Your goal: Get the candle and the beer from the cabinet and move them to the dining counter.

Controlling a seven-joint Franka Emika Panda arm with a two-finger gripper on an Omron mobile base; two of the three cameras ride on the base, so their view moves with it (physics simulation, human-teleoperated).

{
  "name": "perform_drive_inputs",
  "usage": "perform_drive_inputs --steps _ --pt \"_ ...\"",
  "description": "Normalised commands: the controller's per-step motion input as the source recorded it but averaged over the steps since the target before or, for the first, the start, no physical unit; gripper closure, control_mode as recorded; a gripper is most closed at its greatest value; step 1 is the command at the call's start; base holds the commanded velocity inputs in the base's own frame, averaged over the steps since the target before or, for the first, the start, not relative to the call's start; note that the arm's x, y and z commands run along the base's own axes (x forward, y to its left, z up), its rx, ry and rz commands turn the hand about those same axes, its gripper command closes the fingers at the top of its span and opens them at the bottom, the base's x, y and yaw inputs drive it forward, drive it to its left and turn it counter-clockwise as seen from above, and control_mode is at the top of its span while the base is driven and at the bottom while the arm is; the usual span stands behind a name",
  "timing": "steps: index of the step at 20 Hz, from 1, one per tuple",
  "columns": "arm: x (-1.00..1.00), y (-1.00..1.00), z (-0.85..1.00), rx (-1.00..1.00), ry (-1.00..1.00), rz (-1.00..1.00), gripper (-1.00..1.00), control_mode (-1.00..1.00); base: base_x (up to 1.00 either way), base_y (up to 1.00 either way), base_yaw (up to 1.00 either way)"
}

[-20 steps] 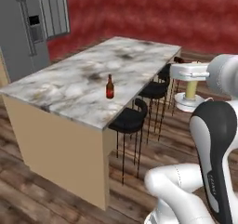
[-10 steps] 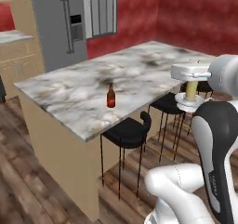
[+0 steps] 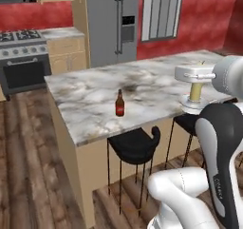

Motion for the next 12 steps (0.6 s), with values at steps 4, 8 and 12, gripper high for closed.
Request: perform_drive_inputs --steps 4,8,12 --pt "0.00 0.00 0.00 0.00 0.00 0.00 1.00 1.00 0.04 -0.67 0.44" --pt "0.00 0.00 0.00 0.00 0.00 0.00 1.00 1.00 0.05 -0.89 0.45" --pt "0.00 0.00 0.00 0.00 0.00 0.00 1.00 1.00 0.04 -1.00 0.41"
